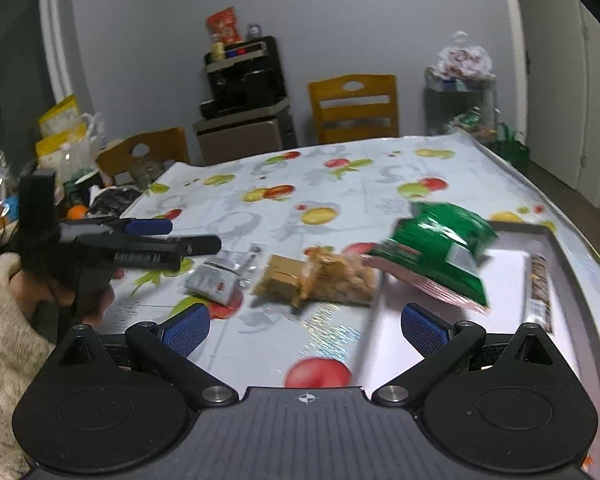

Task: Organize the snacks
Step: 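Move both open tools back toward the snacks on the tablecloth, then grasp the tan square packet with the right tool while the left tool reaches the white sachet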

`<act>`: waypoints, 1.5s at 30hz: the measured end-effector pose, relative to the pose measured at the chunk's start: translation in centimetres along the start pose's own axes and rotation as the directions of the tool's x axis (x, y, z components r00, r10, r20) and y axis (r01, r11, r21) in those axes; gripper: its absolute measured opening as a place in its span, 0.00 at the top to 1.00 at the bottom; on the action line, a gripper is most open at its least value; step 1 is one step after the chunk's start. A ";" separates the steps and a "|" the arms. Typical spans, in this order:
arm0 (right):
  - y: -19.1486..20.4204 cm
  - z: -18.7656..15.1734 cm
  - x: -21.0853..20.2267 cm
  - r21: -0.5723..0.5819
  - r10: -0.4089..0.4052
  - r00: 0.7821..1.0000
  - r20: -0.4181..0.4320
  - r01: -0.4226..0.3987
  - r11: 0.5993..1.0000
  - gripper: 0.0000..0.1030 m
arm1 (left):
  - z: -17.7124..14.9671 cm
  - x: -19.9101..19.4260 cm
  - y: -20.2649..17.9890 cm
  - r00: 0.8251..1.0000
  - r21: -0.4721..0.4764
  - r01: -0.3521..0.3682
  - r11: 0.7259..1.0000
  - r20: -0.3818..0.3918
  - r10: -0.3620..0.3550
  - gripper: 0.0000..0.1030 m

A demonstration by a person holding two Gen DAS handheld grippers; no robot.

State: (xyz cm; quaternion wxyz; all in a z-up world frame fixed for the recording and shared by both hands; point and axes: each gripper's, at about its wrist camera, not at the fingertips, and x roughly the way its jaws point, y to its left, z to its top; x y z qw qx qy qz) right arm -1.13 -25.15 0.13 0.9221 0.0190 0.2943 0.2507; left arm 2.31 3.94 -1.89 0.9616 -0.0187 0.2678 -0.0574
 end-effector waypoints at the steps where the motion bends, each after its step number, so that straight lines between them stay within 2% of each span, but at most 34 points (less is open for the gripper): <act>1: 0.3 0.2 0.3 -0.011 0.007 1.000 0.001 -0.007 1.000 0.00 | 0.1 0.2 0.9 1.000 -0.033 -0.017 0.999 -0.006 0.016 0.05; 3: 0.8 0.5 0.8 -0.020 0.012 1.000 -0.002 -0.012 1.000 0.00 | 0.3 0.2 2.0 0.999 -0.060 -0.035 0.998 -0.009 0.034 0.05; 10: 1.2 3.4 1.6 0.018 0.066 0.998 0.024 -0.066 0.998 0.00 | 0.8 -0.9 2.7 0.997 -0.039 -0.070 0.997 0.028 0.071 0.05; 12: 1.3 4.3 2.1 0.027 0.082 0.996 0.036 -0.083 0.996 0.00 | 0.7 -0.8 2.7 0.997 -0.041 -0.068 0.997 0.021 0.069 0.05; 15: 1.5 5.0 3.9 0.036 0.101 0.995 -0.005 -0.100 0.994 0.00 | 0.2 0.2 2.0 0.999 -0.027 -0.030 0.999 -0.019 0.029 0.05; 18: 2.2 4.6 5.7 -0.007 0.098 0.993 -0.069 -0.099 0.995 0.00 | -0.5 1.5 0.8 0.997 0.030 0.014 0.999 -0.081 -0.012 0.05; 23: 2.7 3.3 7.1 -0.038 0.098 0.988 -0.122 -0.104 0.994 0.00 | -1.9 3.2 -1.0 0.991 0.104 0.025 0.994 -0.130 -0.011 0.05; 26: 3.1 2.5 7.1 -0.057 0.104 0.986 -0.130 -0.112 0.992 0.00 | -2.4 4.2 -1.2 0.989 0.090 0.019 0.996 -0.149 -0.005 0.05; 33: 3.2 1.3 6.9 -0.086 0.108 0.985 -0.134 -0.120 0.989 0.00 | -2.8 5.4 -0.8 0.984 0.036 0.064 0.997 -0.167 -0.057 0.05; 36: 2.7 1.0 6.7 -0.065 0.111 0.984 -0.139 -0.121 0.991 0.00 | -2.7 5.2 -0.5 0.985 0.022 0.083 0.996 -0.152 -0.078 0.20; 40: 2.5 1.0 6.6 -0.064 0.106 0.985 -0.136 -0.116 0.991 0.00 | -2.6 4.8 -0.6 0.983 0.049 0.109 0.993 -0.156 -0.100 0.25; 42: 2.7 1.2 6.6 -0.091 0.104 0.986 -0.128 -0.116 0.989 0.00 | -2.4 4.4 -0.6 0.982 0.063 0.120 0.991 -0.152 -0.110 0.29; 45: 3.2 1.9 6.8 -0.185 0.106 0.989 -0.099 -0.123 0.975 0.00 | -1.8 3.4 -0.2 0.984 0.044 0.138 0.989 -0.122 -0.132 0.46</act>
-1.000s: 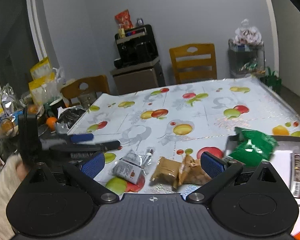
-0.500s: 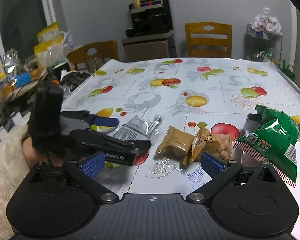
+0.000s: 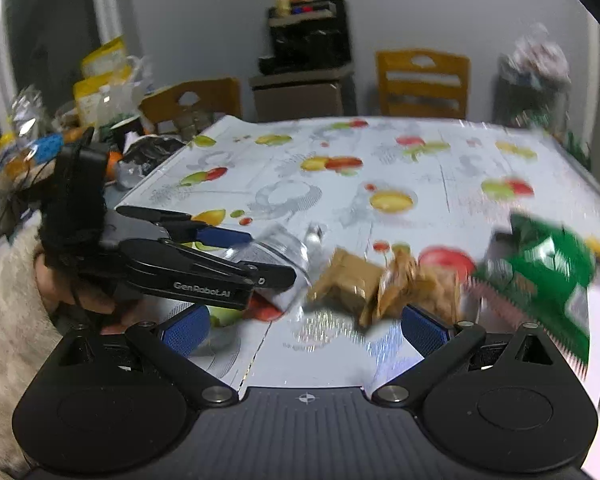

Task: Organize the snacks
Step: 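Grasp the tan square packet with the right tool while the left tool reaches the white sachet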

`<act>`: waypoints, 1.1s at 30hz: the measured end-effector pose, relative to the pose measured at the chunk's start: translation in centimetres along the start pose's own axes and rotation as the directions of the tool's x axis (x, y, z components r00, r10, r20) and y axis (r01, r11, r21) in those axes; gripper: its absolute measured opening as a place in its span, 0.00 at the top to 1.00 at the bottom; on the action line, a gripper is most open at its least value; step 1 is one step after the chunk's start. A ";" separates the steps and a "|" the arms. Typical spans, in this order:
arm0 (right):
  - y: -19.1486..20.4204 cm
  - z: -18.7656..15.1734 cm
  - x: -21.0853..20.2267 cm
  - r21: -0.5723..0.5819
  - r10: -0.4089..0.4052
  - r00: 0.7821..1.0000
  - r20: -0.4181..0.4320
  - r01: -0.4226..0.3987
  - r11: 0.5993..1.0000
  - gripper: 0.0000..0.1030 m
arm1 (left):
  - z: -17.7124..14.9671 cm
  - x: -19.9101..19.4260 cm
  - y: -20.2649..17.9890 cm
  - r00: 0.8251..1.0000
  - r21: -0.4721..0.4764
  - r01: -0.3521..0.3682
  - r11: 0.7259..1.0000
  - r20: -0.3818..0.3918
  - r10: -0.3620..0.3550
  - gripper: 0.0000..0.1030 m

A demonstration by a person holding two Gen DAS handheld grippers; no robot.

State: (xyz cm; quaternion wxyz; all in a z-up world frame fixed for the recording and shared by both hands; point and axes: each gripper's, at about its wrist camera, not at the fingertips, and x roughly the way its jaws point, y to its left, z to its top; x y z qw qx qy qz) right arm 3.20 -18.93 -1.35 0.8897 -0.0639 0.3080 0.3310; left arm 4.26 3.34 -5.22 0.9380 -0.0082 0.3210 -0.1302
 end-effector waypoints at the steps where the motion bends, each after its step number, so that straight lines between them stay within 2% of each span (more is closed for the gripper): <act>1: 0.1 0.3 0.1 -0.041 -0.012 1.000 0.011 0.012 0.999 0.00 | 0.1 -0.2 0.2 1.000 -0.008 0.005 1.000 0.003 -0.005 0.50; 6: 1.1 1.5 1.4 -0.248 -0.062 0.998 0.009 0.062 0.967 0.00 | 0.0 0.1 0.4 0.999 -0.026 0.032 0.999 -0.016 -0.032 0.51; 10: 2.5 1.4 3.1 -0.451 -0.088 0.996 -0.034 0.063 0.890 0.00 | -0.2 0.6 0.3 0.999 -0.028 0.022 0.999 -0.031 -0.023 0.40; 13: 2.8 1.2 4.7 -0.519 -0.107 0.991 -0.080 0.050 0.854 0.04 | -0.3 0.8 0.4 0.999 -0.031 0.010 0.999 -0.035 -0.011 0.38; 15: 2.7 1.3 5.6 -0.538 -0.115 0.988 -0.105 0.041 0.842 0.08 | -0.2 0.8 0.5 0.999 -0.036 0.002 0.999 -0.034 -0.003 0.38; 20: 1.7 1.8 7.7 -0.548 -0.138 0.977 -0.161 0.028 0.836 0.26 | -0.2 0.7 0.6 0.999 -0.040 -0.002 0.999 -0.033 0.000 0.38; 24: 1.5 1.8 8.5 -0.573 -0.137 0.979 -0.154 0.024 0.819 0.27 | -0.2 0.7 0.6 0.999 -0.042 -0.001 0.999 -0.034 -0.001 0.38; 29: 1.3 2.2 9.9 -0.589 -0.101 0.976 -0.195 -0.034 0.807 0.27 | -0.3 0.7 0.7 0.999 -0.050 -0.002 0.999 -0.036 0.000 0.38; 33: 0.5 3.0 10.5 -0.500 -0.054 0.968 -0.247 -0.079 0.862 0.28 | -0.3 0.9 0.8 0.999 -0.054 0.000 0.999 -0.039 -0.002 0.38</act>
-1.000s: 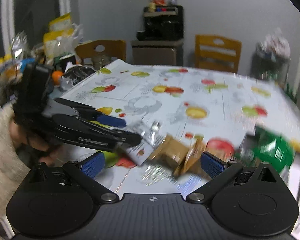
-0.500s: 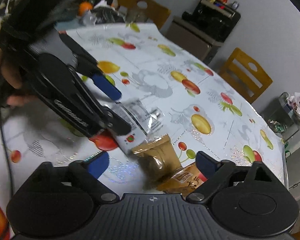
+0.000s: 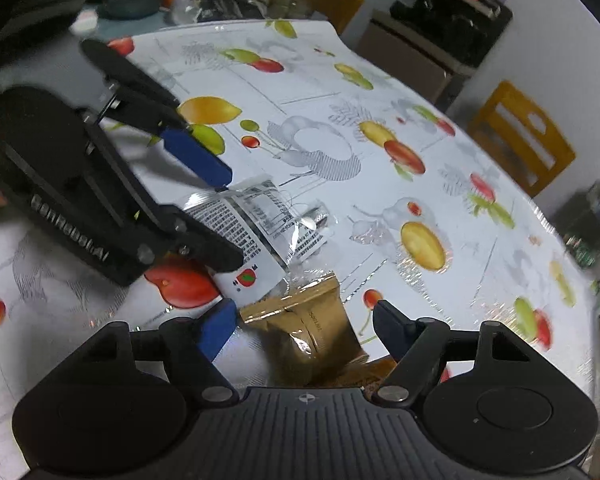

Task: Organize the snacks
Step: 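Grasp the tan square packet with the right tool while the left tool reaches the white sachet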

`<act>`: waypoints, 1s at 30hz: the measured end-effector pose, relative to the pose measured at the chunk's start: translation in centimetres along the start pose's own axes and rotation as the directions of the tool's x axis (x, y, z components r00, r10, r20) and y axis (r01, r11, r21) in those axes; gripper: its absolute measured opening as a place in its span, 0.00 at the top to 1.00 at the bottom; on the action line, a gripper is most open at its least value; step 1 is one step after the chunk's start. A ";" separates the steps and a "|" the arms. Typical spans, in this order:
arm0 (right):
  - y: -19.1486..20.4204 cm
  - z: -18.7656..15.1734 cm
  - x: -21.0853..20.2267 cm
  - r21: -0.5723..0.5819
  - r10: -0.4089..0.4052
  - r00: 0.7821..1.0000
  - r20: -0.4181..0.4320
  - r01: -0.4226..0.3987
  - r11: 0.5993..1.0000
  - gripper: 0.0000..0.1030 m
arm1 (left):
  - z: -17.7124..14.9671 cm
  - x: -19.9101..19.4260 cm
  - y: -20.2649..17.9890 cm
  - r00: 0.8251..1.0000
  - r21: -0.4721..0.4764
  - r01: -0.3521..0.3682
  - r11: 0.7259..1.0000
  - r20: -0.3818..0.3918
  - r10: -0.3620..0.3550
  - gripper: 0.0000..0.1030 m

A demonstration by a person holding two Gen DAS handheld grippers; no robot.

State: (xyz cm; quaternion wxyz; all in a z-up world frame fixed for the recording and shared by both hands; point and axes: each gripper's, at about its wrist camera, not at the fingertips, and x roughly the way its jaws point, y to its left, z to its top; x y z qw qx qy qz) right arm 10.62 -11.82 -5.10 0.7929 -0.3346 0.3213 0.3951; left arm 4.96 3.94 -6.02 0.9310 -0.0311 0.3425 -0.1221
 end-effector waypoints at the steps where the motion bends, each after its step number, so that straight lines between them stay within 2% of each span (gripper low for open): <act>1: -0.3 0.0 0.1 0.023 0.014 1.000 -0.004 -0.014 1.000 0.31 | 0.0 0.0 0.0 1.000 -0.001 0.000 1.000 0.000 0.000 0.38; 5: -0.8 -0.2 -0.1 0.103 0.063 0.998 -0.019 -0.060 0.993 0.43 | 0.0 0.0 0.0 1.000 -0.001 0.001 1.000 0.000 -0.001 0.38; 6: -0.8 -0.3 -0.2 0.117 0.070 0.997 -0.023 -0.067 0.991 0.49 | 0.0 0.0 0.0 1.000 -0.001 0.000 1.000 -0.001 0.000 0.38; 7: -0.8 -0.3 -0.4 0.137 0.087 0.996 -0.026 -0.083 0.987 0.59 | 0.0 0.0 0.0 1.000 0.002 -0.002 1.000 -0.002 0.002 0.38; 8: -0.8 -0.3 -0.5 0.151 0.093 0.995 -0.030 -0.088 0.985 0.60 | 0.0 0.0 0.0 1.000 0.003 -0.003 1.000 -0.001 0.003 0.38; 15: 0.5 -0.7 -1.5 0.213 0.041 0.999 -0.016 -0.036 0.976 0.62 | 0.0 0.0 -0.1 1.000 0.004 -0.007 1.000 0.001 0.007 0.38; 19: 2.0 -1.7 -3.7 0.252 0.020 1.000 0.022 -0.025 0.967 0.62 | -0.1 0.1 -0.4 1.000 0.007 -0.009 1.000 0.004 0.009 0.37; 21: 2.6 -2.4 -5.0 0.275 0.003 0.999 0.045 -0.016 0.961 0.62 | -0.1 0.1 -0.6 1.000 0.011 -0.010 1.000 0.010 0.010 0.33; 24: 3.5 -3.9 -7.0 0.319 -0.037 0.996 0.087 0.007 0.948 0.62 | -0.2 0.0 -1.4 0.999 0.027 -0.038 0.999 0.038 0.037 0.12; 27: 4.4 -5.3 -8.6 0.361 -0.039 0.992 0.124 -0.009 0.933 0.62 | -0.3 0.0 -2.2 0.997 0.049 -0.058 0.997 0.061 0.055 0.12; 30: 5.2 -6.7 -9.9 0.390 -0.057 0.985 0.162 -0.011 0.921 0.62 | -0.3 0.4 -3.0 0.991 0.073 -0.111 0.991 0.077 0.106 0.11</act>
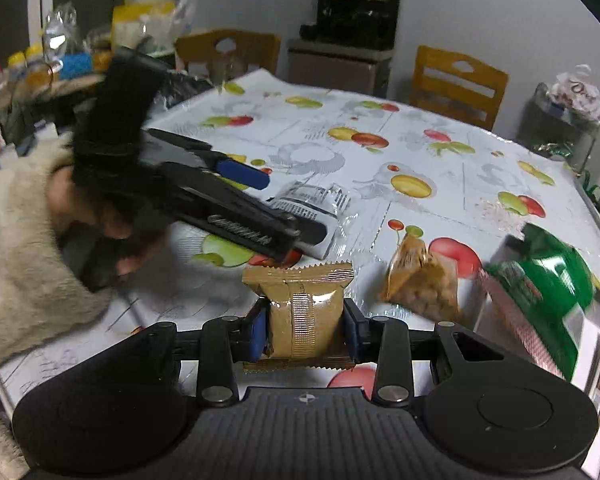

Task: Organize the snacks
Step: 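Grasp the tan square packet with the right tool while the left tool reaches the white sachet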

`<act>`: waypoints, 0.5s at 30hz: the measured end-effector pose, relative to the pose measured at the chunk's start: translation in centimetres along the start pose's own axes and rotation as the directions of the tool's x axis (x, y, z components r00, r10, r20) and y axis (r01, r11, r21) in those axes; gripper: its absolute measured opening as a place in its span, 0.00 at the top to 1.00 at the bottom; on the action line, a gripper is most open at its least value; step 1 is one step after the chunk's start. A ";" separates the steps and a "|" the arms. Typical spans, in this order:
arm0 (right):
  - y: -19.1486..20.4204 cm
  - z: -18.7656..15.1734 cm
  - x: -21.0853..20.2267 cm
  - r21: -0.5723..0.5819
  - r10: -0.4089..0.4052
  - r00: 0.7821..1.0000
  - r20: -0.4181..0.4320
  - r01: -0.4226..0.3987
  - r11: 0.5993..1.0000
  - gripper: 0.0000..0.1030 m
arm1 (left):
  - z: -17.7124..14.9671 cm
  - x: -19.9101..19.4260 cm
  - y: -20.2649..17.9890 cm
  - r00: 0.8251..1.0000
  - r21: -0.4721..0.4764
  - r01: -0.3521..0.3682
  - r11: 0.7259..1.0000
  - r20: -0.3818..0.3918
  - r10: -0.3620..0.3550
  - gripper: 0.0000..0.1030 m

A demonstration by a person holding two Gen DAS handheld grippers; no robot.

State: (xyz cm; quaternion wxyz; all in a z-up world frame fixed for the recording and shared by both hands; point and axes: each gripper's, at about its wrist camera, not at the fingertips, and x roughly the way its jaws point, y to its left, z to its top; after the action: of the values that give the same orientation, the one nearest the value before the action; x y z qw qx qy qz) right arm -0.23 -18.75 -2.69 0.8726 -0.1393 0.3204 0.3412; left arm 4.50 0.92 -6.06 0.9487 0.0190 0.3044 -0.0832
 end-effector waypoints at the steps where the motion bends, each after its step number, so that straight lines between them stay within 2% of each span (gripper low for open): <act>1: -0.1 -0.4 -0.4 0.019 0.000 1.000 0.010 0.000 1.000 0.62 | 0.1 0.3 -0.2 1.000 0.002 -0.009 1.000 -0.009 0.009 0.11; 5: -0.5 -1.6 -0.5 0.057 -0.034 0.999 0.009 0.034 0.998 0.62 | 0.3 1.7 -0.8 0.998 0.015 -0.005 1.000 -0.060 0.006 0.10; 10: -0.6 -2.7 -0.5 0.069 -0.033 0.999 -0.009 0.034 0.997 0.62 | 0.4 2.6 -1.7 0.995 0.052 -0.036 0.998 -0.087 0.040 0.03; 15: -0.5 -3.2 -0.5 0.069 -0.037 0.999 -0.009 0.038 0.997 0.62 | 0.5 3.3 -1.2 0.994 0.012 -0.022 1.000 -0.106 0.023 0.01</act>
State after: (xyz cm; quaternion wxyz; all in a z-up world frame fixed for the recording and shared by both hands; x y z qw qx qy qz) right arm -1.61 -20.86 -4.77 0.8819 -0.1165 0.3328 0.3129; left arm 7.21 -0.78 -7.58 0.9319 0.0319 0.3538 -0.0728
